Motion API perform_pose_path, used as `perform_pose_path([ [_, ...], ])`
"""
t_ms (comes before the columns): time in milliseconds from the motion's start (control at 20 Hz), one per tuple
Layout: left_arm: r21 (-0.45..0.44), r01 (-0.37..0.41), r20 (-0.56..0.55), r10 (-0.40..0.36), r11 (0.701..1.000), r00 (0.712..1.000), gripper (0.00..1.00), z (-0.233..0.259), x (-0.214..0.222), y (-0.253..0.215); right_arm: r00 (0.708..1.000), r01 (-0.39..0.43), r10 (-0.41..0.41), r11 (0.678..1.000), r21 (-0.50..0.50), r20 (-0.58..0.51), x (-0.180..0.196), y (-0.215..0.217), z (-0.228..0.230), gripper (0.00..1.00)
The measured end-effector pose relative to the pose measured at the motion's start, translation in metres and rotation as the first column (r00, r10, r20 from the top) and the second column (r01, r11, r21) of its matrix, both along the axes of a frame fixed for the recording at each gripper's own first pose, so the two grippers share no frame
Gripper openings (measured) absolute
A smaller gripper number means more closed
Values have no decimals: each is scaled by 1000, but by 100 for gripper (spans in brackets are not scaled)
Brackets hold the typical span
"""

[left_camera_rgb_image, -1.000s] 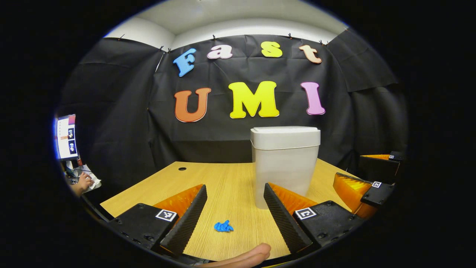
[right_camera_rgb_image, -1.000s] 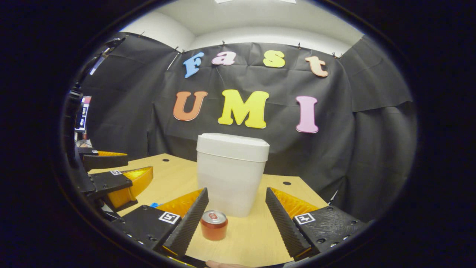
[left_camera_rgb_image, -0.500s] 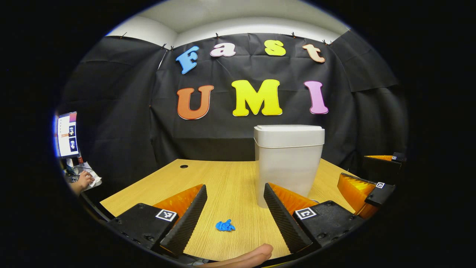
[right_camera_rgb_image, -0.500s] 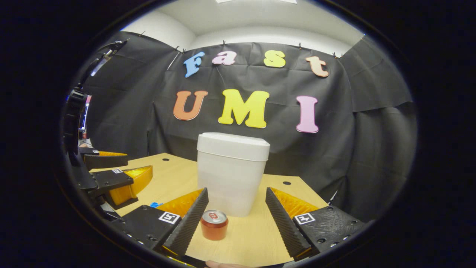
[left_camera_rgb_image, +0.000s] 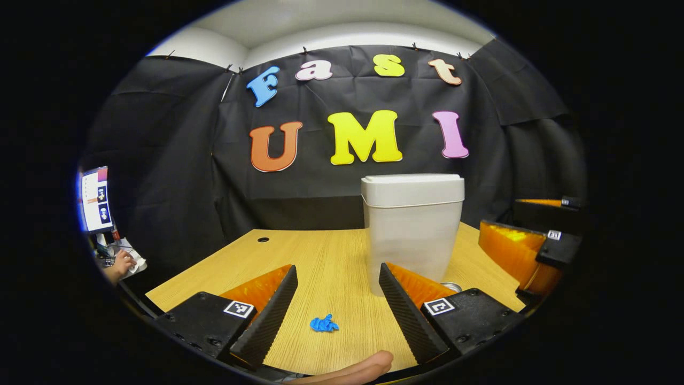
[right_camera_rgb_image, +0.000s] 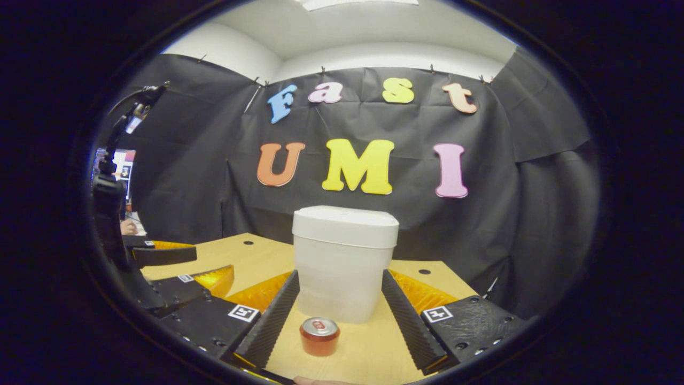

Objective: Press the lid of the desktop garbage bin to open it, pick up the crumpled paper on the desktop and throw it into the bin, then pick up the pop can on the desktop and drop it into the bin, and finally close the garbage bin lid.

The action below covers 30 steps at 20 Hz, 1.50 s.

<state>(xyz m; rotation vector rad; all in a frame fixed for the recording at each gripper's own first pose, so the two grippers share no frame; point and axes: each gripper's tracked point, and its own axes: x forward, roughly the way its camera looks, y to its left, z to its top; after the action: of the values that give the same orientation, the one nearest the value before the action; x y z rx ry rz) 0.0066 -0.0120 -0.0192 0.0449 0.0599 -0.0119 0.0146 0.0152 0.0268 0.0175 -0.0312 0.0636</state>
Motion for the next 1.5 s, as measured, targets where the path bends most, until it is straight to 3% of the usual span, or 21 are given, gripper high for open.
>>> perform_pose_path([
  [100, 1, 12, -5, -12, 1000, 1000, 99, -2, -1, -4, 1000, -12, 12, 1000, -8, 12, 5, 5, 13, 92],
  [150, 2, 15, -4, -15, 1000, 1000, 99, -1, -1, -5, 999, -28, 29, 1000, -7, 16, 9, 10, 19, 94],
  [250, 3, 13, 0, -13, 1000, 1000, 99, 0, -1, -3, 997, -70, 70, 997, 14, 24, 12, 21, 31, 78],
  [350, 1, 13, -3, -13, 1000, 1000, 99, -1, -1, -3, 989, -148, 148, 988, 45, 17, 14, 40, 37, 60],
  [500, 9, 6, -1, -6, 1000, 1000, 99, 1, 0, 3, 979, -200, 202, 974, 102, -8, 21, 48, 51, 13],
  [550, 8, 4, 0, -4, 1000, 1000, 99, 0, 0, 5, 981, -188, 192, 975, 121, -22, 26, 44, 53, 2],
  [850, -17, -7, -17, 7, 1000, 1000, 99, -1, 5, 16, 995, -102, 102, 987, 124, 4, 61, 24, 101, 0],
  [1000, -27, 0, -27, 0, 1000, 1000, 99, -5, 6, 16, 991, -134, 136, 976, 174, -3, 78, 33, 117, 1],
  [1250, -24, -3, -38, 3, 1000, 999, 99, -6, 7, 18, 993, 18, -7, 995, 94, -116, 133, 8, 90, 1],
  [1400, -19, 3, -41, -3, 1000, 999, 99, -7, 7, 16, 991, -7, 25, 990, 138, -129, 148, 13, 83, 1],
  [1500, -16, -5, -39, 4, 1000, 999, 99, -6, 7, 18, 995, -5, 16, 994, 112, -102, 152, 10, 84, 1],
])
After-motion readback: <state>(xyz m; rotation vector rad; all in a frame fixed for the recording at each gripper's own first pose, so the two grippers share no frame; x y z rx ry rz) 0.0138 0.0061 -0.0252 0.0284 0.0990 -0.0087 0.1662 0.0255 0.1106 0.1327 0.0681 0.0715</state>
